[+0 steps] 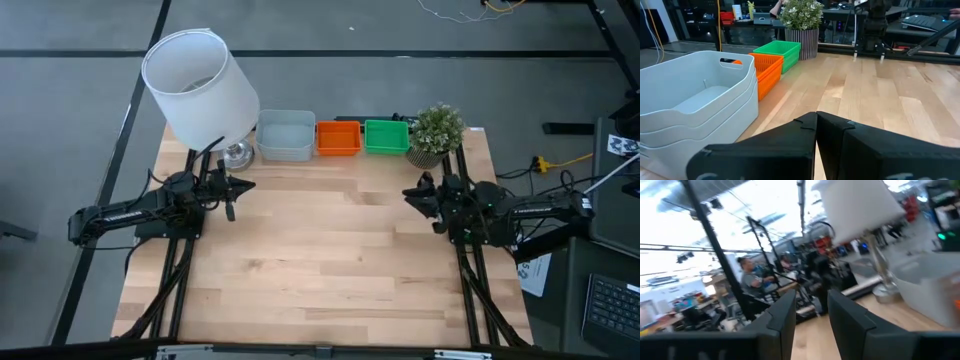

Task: Stack baskets by color
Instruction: Return to Home Position

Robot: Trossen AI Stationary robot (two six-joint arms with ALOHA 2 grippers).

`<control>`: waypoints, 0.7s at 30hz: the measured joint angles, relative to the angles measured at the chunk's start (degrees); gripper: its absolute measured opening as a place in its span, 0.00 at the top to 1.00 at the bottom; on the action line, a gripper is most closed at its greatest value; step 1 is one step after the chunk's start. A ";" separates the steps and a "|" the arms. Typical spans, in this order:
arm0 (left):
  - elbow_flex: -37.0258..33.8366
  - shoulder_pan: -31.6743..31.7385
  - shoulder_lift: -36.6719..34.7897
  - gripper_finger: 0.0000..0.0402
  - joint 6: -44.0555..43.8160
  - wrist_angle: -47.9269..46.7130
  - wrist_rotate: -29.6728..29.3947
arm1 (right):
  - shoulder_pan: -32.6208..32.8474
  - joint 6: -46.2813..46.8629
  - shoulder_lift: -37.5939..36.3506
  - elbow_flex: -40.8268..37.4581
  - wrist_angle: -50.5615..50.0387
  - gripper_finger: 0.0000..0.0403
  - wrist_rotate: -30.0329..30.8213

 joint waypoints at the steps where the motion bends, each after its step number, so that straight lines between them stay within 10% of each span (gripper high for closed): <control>1: 0.00 -0.01 0.00 1.00 0.00 0.00 -0.01 | 0.00 -0.62 -1.15 0.02 -0.31 0.72 -0.94; 21: 0.00 0.01 -0.02 1.00 0.00 0.00 0.00 | -0.02 -4.30 -14.48 0.00 -11.83 0.72 -5.56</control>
